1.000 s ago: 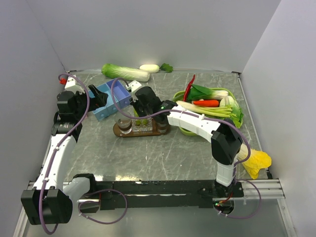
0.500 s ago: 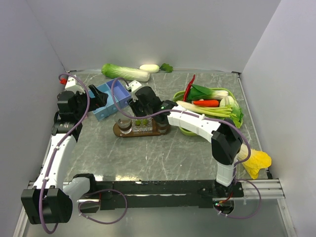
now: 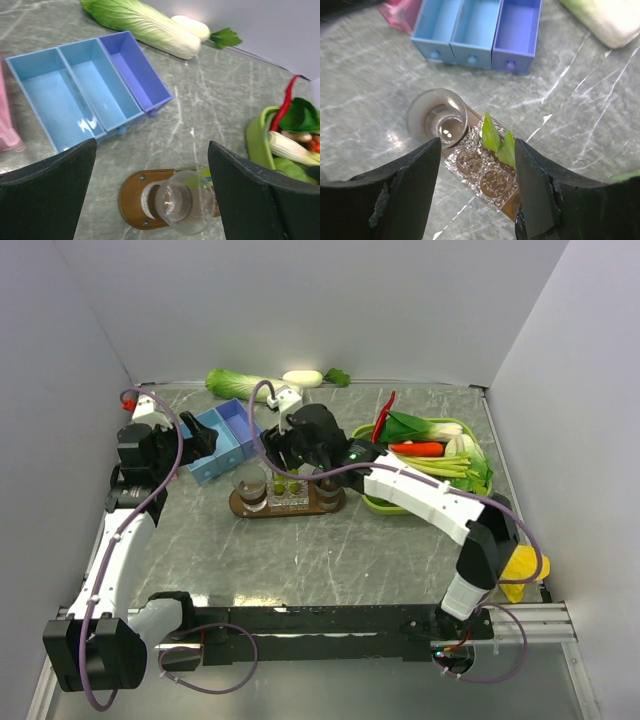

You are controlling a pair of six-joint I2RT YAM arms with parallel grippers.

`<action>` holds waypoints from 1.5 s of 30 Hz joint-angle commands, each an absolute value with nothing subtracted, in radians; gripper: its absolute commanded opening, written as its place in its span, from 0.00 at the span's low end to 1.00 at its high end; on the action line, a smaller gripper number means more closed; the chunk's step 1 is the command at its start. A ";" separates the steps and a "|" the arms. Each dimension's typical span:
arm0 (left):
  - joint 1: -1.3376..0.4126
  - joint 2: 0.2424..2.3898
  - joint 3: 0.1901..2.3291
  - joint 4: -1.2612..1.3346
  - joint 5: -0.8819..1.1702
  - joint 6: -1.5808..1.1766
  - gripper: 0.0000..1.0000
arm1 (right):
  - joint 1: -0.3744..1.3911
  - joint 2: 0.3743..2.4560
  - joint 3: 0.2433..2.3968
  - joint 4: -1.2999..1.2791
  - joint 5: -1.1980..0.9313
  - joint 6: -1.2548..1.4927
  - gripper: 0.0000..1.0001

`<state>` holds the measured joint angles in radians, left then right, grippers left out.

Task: Prepare toiletry sets of a toothbrush and toothpaste on the tray
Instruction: Place the toothpaste in the toothpaste holder, then pick up the toothbrush from the storage box.

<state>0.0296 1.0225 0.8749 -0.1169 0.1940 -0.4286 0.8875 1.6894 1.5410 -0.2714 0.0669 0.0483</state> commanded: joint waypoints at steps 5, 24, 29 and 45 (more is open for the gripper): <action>0.040 1.032 0.879 -0.092 -0.036 -0.344 0.97 | 0.799 1.455 1.421 -0.219 -0.047 0.115 0.69; 0.279 1.268 0.902 -0.201 -0.256 -0.319 0.86 | 0.483 0.950 0.954 -0.150 -0.255 0.176 0.69; 0.316 1.382 0.945 -0.216 -0.219 -0.302 0.80 | 0.476 0.939 0.934 -0.132 -0.279 0.187 0.69; 0.345 1.548 1.031 -0.199 -0.097 -0.272 0.53 | 0.469 0.956 0.913 -0.095 -0.311 0.210 0.69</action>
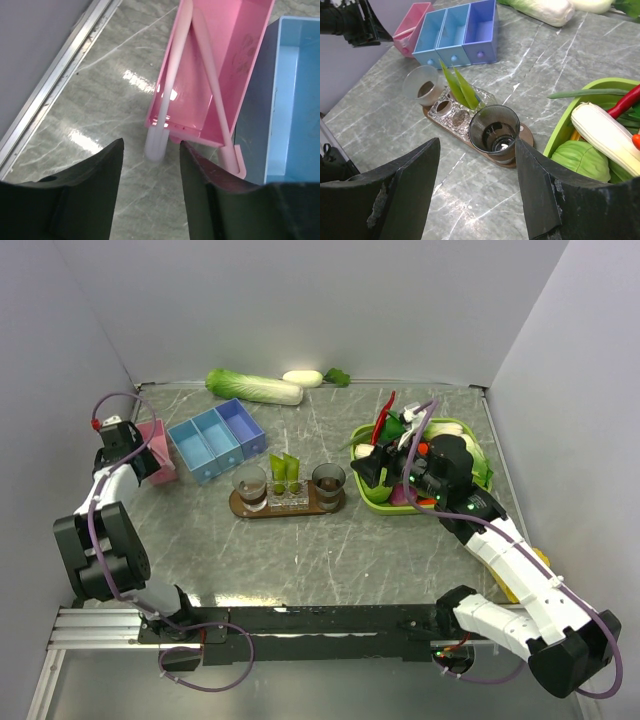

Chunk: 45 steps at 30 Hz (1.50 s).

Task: Prepare toiletry sets of a toothbrush and toothpaste on the tray
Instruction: Pick up the toothbrush from the storage box.

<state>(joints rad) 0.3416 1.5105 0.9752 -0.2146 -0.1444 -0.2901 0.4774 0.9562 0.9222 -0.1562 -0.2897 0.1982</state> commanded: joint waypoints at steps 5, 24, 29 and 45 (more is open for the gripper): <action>0.344 1.589 1.055 -0.212 -0.069 -0.271 0.43 | 0.469 0.959 0.914 -0.098 -0.302 0.207 0.69; 0.333 1.546 1.054 -0.225 -0.138 -0.264 0.16 | 0.466 0.989 0.910 -0.084 -0.314 0.219 0.69; 0.307 1.523 1.048 -0.238 -0.175 -0.256 0.10 | 0.466 0.982 0.917 -0.098 -0.310 0.219 0.69; 0.230 1.336 0.986 -0.291 -0.261 -0.278 0.06 | 0.465 0.960 0.939 -0.143 -0.307 0.238 0.69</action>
<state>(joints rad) 0.2493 1.4384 1.0077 -0.2710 -0.2226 -0.2676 0.4725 0.9897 0.9131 -0.1455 -0.3042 0.2237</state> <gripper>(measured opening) 0.252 0.688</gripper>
